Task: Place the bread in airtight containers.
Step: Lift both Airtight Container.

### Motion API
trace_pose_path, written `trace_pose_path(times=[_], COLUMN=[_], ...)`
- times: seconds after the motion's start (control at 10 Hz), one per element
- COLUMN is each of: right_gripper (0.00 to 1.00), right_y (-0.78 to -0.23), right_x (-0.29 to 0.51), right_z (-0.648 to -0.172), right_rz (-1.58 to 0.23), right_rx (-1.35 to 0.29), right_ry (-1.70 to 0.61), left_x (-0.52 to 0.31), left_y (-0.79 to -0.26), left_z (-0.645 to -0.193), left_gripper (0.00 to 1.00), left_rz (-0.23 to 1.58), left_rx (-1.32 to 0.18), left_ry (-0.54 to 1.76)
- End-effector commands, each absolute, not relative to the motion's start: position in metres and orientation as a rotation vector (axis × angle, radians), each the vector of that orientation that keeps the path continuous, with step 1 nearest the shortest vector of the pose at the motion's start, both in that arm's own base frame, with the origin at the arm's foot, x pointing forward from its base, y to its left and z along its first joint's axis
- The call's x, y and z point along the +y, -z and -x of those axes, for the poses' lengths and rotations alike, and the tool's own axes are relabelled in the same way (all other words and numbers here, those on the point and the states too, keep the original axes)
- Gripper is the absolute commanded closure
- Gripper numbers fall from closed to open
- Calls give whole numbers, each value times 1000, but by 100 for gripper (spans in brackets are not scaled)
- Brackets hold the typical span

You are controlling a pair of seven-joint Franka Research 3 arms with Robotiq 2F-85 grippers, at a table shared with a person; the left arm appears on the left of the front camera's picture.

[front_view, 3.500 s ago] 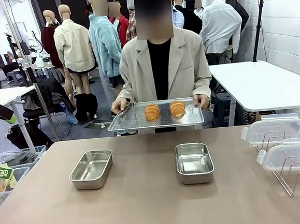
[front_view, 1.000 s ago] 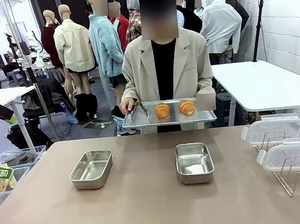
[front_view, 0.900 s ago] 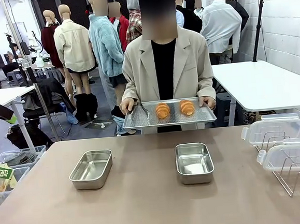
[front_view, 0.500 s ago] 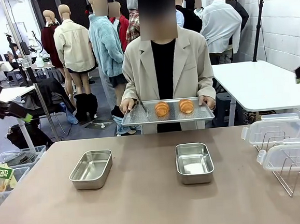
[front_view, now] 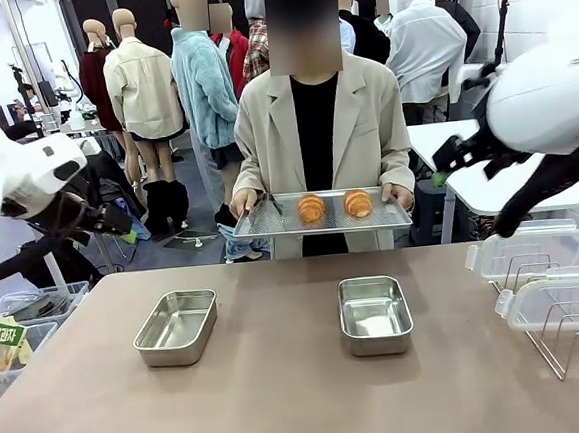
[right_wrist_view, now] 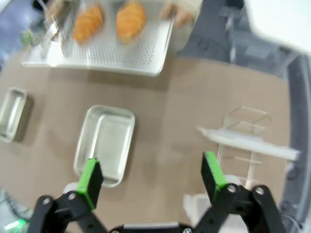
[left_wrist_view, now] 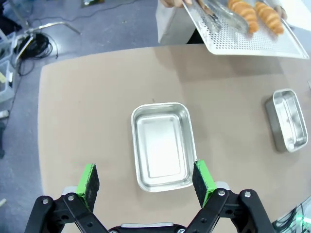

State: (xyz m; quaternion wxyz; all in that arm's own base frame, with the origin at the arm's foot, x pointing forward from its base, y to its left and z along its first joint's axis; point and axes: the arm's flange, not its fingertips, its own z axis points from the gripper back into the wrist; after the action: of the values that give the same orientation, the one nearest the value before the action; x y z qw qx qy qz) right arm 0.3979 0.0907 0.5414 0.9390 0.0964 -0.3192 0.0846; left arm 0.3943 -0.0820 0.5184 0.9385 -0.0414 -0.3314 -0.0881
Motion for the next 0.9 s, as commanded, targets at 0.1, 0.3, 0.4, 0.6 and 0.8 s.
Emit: trace_pose_path(times=[0.1,0.3,0.4,0.6,0.8], right_gripper=[0,0,0,0,0], right_y=[-556,-545,-535,-496,-456], right_x=[71,87,95,134,163], right_z=[-391,-399,-408,-434,-456], right_rz=[-184,-189,-237,-265,-258], right_rx=[-719,-666,-605,-469,-379], right_ry=[-172,-169,-186,-245,-232], left_x=[-76,-83,-79,-71,-56], left_y=[-529,-519,-503,-475,-454], left_z=[-386,-394,-411,-430,-437], left_gripper=[0,0,0,0,0], left_rz=[69,79,87,149,184], left_rx=[-679,-677,-690,-613,-574], left_ry=[235,192,117,69,26])
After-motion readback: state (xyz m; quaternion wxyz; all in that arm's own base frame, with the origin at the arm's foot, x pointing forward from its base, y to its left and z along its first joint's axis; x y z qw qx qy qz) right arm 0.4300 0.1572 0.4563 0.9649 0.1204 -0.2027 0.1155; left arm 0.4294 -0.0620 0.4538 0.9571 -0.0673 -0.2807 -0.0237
